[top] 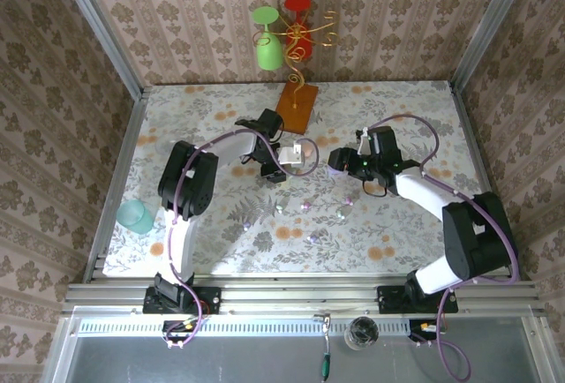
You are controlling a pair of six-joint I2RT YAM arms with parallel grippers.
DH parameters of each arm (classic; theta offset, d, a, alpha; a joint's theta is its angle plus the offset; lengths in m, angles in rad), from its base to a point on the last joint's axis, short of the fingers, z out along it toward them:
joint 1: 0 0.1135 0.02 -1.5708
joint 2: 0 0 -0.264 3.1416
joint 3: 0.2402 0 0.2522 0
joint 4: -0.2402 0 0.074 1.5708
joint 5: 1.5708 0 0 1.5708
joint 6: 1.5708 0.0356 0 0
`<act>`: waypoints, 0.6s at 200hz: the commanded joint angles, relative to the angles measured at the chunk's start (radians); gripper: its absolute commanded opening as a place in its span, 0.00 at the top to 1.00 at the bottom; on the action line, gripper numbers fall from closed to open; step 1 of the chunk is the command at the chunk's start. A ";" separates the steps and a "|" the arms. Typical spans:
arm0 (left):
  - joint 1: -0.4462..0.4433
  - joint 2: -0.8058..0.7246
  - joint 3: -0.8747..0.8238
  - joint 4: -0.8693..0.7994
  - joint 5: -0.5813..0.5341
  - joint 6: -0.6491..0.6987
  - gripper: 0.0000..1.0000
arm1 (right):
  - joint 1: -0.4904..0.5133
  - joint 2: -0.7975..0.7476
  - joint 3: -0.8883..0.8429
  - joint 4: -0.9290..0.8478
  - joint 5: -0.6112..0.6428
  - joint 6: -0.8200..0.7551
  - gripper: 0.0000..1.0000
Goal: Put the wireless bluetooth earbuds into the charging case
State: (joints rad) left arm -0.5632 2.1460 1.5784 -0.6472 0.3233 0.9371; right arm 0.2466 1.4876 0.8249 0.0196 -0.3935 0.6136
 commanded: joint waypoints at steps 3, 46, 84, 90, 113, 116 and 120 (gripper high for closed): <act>0.000 -0.093 -0.057 0.033 0.052 -0.004 0.60 | -0.006 -0.056 -0.011 0.014 -0.059 0.035 0.36; 0.002 -0.261 -0.205 0.165 0.152 -0.036 0.60 | -0.007 -0.089 -0.031 0.052 -0.187 0.103 0.36; -0.016 -0.382 -0.333 0.331 0.246 -0.088 0.60 | 0.008 -0.065 -0.025 0.125 -0.328 0.160 0.33; -0.019 -0.396 -0.346 0.351 0.253 -0.096 0.60 | 0.013 -0.059 -0.020 0.130 -0.335 0.164 0.33; -0.031 -0.424 -0.375 0.397 0.269 -0.113 0.61 | 0.038 -0.036 0.000 0.128 -0.342 0.166 0.33; -0.033 -0.425 -0.377 0.402 0.268 -0.114 0.61 | 0.040 -0.033 0.000 0.128 -0.343 0.166 0.33; -0.036 -0.427 -0.380 0.408 0.268 -0.116 0.61 | 0.045 -0.027 0.003 0.131 -0.344 0.168 0.33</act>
State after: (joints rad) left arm -0.5827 1.7477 1.2278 -0.3237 0.5308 0.8604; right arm 0.2661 1.4284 0.8070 0.1204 -0.6727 0.7563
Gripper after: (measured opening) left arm 0.396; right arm 0.670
